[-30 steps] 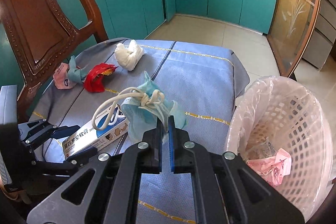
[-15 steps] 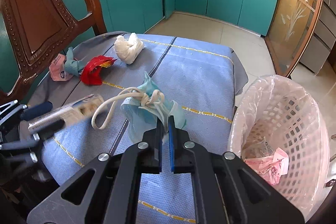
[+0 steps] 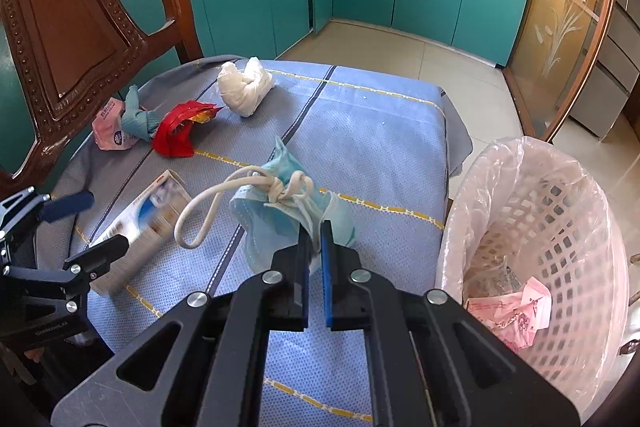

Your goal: Collect trash

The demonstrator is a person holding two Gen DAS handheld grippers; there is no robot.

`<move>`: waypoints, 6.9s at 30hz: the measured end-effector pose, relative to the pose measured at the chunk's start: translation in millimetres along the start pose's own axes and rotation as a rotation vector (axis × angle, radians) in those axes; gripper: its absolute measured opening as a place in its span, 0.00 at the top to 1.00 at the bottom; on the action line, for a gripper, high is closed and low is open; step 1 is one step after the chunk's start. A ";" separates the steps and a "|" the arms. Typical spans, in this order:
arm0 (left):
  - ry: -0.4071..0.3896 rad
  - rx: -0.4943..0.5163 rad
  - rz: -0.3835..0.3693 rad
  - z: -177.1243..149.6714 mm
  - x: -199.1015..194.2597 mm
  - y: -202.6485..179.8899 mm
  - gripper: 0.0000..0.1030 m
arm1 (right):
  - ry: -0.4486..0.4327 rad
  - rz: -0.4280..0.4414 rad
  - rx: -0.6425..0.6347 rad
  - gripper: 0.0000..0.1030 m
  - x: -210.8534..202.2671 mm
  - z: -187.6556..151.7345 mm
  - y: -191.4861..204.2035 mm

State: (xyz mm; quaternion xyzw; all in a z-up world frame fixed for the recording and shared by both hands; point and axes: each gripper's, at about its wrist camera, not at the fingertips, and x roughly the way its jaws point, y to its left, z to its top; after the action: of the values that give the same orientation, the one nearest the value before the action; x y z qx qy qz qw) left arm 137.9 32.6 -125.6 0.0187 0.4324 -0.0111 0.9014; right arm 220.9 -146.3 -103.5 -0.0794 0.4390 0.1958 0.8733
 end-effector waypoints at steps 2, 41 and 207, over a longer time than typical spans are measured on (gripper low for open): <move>0.020 0.006 -0.011 2.7 8.0 -0.8 0.20 | -0.001 0.001 -0.001 0.94 -0.2 0.1 -0.3; 0.013 0.040 0.046 -2.2 2.1 -14.1 0.56 | 0.014 -0.016 -0.023 0.94 3.6 -2.2 4.1; -0.086 0.025 0.015 -54.5 -48.0 32.1 0.22 | 0.179 0.613 -0.283 0.78 126.5 108.5 196.6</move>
State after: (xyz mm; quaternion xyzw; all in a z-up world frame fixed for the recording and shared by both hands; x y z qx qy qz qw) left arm 66.6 67.3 -121.4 0.0327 0.3931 -0.0106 0.9189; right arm 287.7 100.9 -132.6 -0.0809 0.4859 0.5003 0.7121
